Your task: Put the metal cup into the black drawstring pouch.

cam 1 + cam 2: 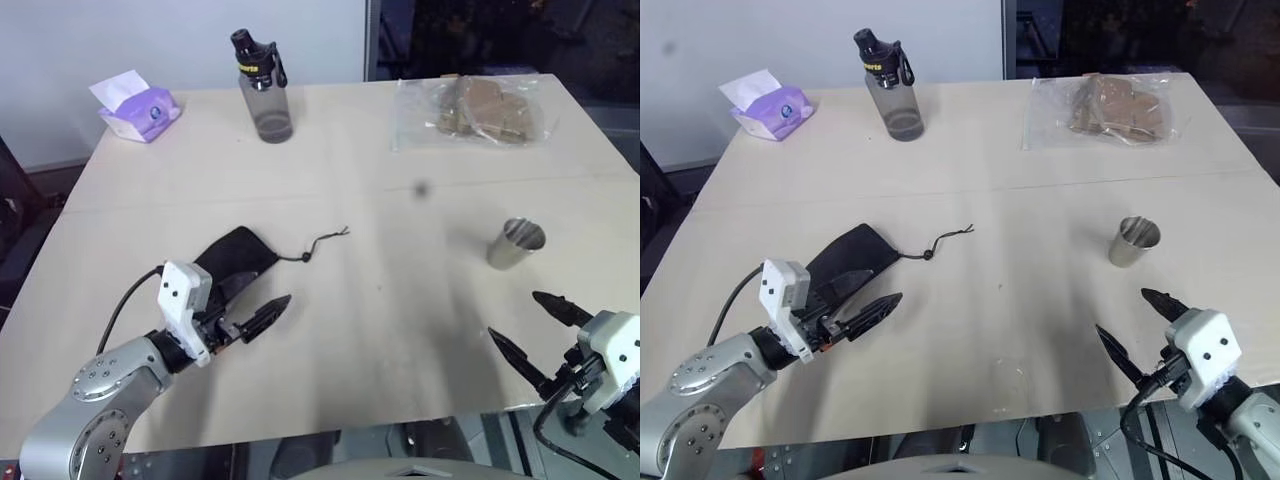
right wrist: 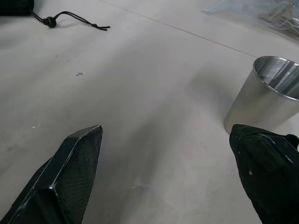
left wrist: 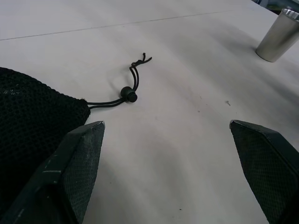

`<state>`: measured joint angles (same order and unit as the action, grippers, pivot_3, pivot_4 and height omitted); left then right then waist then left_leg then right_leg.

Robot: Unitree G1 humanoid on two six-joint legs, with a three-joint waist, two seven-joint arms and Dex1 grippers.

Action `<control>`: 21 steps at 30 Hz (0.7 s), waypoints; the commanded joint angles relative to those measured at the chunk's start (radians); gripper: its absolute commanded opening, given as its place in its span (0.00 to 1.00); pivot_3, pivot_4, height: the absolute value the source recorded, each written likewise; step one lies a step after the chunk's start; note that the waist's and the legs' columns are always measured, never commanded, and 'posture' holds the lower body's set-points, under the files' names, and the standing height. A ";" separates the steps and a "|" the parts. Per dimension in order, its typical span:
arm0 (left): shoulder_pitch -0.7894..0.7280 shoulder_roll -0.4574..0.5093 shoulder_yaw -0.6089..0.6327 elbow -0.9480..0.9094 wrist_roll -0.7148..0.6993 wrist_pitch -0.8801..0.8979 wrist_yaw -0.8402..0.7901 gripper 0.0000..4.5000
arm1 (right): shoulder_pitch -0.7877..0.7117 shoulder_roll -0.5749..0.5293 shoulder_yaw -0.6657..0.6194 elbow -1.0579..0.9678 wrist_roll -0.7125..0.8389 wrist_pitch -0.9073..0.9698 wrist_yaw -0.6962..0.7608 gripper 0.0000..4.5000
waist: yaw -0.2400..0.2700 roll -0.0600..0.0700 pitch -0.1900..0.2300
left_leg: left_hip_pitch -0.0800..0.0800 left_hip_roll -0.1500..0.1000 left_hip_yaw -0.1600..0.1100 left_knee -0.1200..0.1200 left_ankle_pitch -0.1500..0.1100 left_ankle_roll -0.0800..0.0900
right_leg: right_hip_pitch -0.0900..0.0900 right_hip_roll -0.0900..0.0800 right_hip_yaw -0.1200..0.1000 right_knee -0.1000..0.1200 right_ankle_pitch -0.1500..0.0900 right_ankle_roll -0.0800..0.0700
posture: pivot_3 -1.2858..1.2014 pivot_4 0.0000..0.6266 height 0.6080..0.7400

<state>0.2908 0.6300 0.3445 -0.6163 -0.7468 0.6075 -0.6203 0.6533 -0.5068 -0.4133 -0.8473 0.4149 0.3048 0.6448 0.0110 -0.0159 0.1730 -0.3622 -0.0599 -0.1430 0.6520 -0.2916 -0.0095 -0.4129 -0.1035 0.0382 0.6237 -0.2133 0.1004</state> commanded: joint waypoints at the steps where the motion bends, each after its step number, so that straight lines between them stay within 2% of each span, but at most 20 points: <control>1: -0.037 -0.028 0.016 -0.036 -0.029 0.036 0.095 0.99 | -0.080 -0.021 0.023 -0.035 0.027 0.004 -0.008 1.00 | 0.000 0.000 0.000 | 0.000 0.000 0.000 0.000 0.000 0.000 | 0.000 0.000 0.000 0.000 0.000 0.000 | 0.52 0.24 1.00; 4: -0.143 -0.109 0.003 -0.077 -0.073 0.173 0.353 0.99 | -0.232 -0.061 0.109 -0.059 0.049 0.048 -0.015 1.00 | -0.005 -0.002 0.001 | 0.001 0.000 0.001 0.001 0.000 0.000 | 0.001 0.000 0.002 0.000 0.000 0.000 | 0.52 0.24 1.00; 10: -0.332 -0.185 0.006 -0.095 -0.095 0.373 0.669 0.99 | -0.363 -0.118 0.164 -0.070 0.102 0.105 -0.010 1.00 | 0.005 -0.005 -0.001 | 0.001 -0.001 -0.004 0.002 0.001 -0.001 | 0.001 0.001 -0.002 0.002 0.002 -0.001 | 0.52 0.24 1.00; 12: -0.435 -0.190 -0.031 -0.082 -0.026 0.520 0.812 0.99 | -0.411 -0.134 0.172 -0.067 0.120 0.122 -0.014 1.00 | 0.003 -0.005 -0.001 | 0.000 -0.001 -0.003 0.002 0.003 -0.005 | 0.001 0.000 -0.002 0.002 0.002 -0.001 | 0.52 0.24 1.00; 16: -0.646 -0.319 -0.037 -0.015 0.127 0.778 1.061 0.99 | -0.488 -0.153 0.195 -0.056 0.144 0.153 -0.023 1.00 | 0.003 -0.007 -0.001 | 0.000 -0.001 -0.002 0.002 0.004 -0.006 | 0.001 0.001 -0.002 0.001 0.003 -0.001 | 0.52 0.24 1.00; 18: -0.736 -0.402 -0.021 0.038 0.205 0.884 1.123 0.99 | -0.508 -0.168 0.201 -0.056 0.167 0.168 -0.006 1.00 | 0.003 -0.008 -0.001 | 0.000 -0.001 -0.003 0.002 0.004 -0.006 | 0.001 0.001 -0.002 0.001 0.003 -0.001 | 0.52 0.24 1.00; 21: -0.818 -0.451 -0.024 0.097 0.319 0.963 1.161 0.99 | -0.534 -0.200 0.204 -0.058 0.206 0.183 0.026 1.00 | 0.001 -0.008 -0.001 | -0.001 -0.002 -0.003 0.002 0.004 -0.006 | 0.000 0.001 -0.002 0.001 0.003 -0.001 | 0.52 0.24 1.00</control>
<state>-0.4933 0.1930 0.3077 -0.5275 -0.5079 1.5234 0.5052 0.1370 -0.6895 -0.2027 -0.8831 0.5799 0.4826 0.6484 0.0117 -0.0242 0.1723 -0.3629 -0.0614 -0.1456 0.6542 -0.2879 -0.0154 -0.4128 -0.1027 0.0360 0.6251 -0.2107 0.0991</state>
